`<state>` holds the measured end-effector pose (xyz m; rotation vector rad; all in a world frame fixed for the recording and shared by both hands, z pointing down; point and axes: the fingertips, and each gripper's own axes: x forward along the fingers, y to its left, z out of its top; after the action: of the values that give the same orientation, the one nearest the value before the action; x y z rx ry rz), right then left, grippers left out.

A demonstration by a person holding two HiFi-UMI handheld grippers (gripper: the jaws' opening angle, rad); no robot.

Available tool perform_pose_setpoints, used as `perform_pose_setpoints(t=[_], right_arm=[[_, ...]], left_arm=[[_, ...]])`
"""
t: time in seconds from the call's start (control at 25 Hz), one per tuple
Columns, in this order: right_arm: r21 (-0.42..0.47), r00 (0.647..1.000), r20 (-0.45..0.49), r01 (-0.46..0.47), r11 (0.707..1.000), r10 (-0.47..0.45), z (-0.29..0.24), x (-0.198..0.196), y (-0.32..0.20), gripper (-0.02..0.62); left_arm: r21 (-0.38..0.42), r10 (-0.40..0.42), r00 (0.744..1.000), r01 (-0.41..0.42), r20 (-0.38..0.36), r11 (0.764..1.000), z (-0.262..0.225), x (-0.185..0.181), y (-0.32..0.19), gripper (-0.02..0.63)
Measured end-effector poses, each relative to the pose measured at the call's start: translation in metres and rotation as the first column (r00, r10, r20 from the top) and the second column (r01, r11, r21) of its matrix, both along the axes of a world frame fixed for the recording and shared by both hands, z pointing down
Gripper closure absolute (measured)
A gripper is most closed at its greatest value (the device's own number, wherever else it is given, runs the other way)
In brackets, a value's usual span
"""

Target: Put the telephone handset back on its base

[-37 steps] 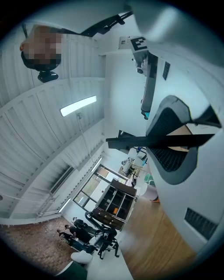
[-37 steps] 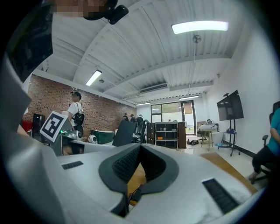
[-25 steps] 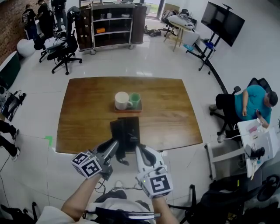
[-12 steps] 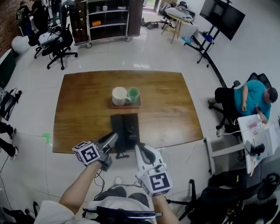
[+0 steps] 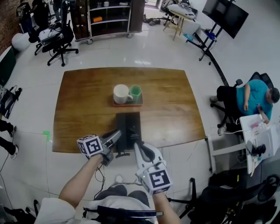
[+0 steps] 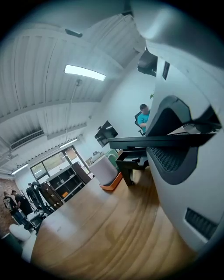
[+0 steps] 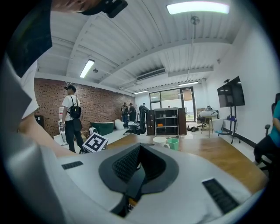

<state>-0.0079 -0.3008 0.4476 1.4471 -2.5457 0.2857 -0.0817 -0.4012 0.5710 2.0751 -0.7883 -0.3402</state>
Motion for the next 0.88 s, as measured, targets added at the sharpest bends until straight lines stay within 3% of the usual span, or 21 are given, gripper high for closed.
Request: perform_pose_setpoints(t=[0.24,0.88], right_arm=[[-0.018,1.000,0.009,0.001,1.000,-0.001,0.012,0.006,-0.014,0.595],[-0.057,1.000,0.005,0.002,0.998,-0.002,0.026,-0.001,-0.026,0.595]], left_arm=[[-0.035,-0.031,0.998,0.030,-0.046,0.999,0.011,-0.003,-0.013,0.537],[-0.095,0.029,0.984,-0.046,-0.174,0.994,0.030,0.004,-0.018,0.537]])
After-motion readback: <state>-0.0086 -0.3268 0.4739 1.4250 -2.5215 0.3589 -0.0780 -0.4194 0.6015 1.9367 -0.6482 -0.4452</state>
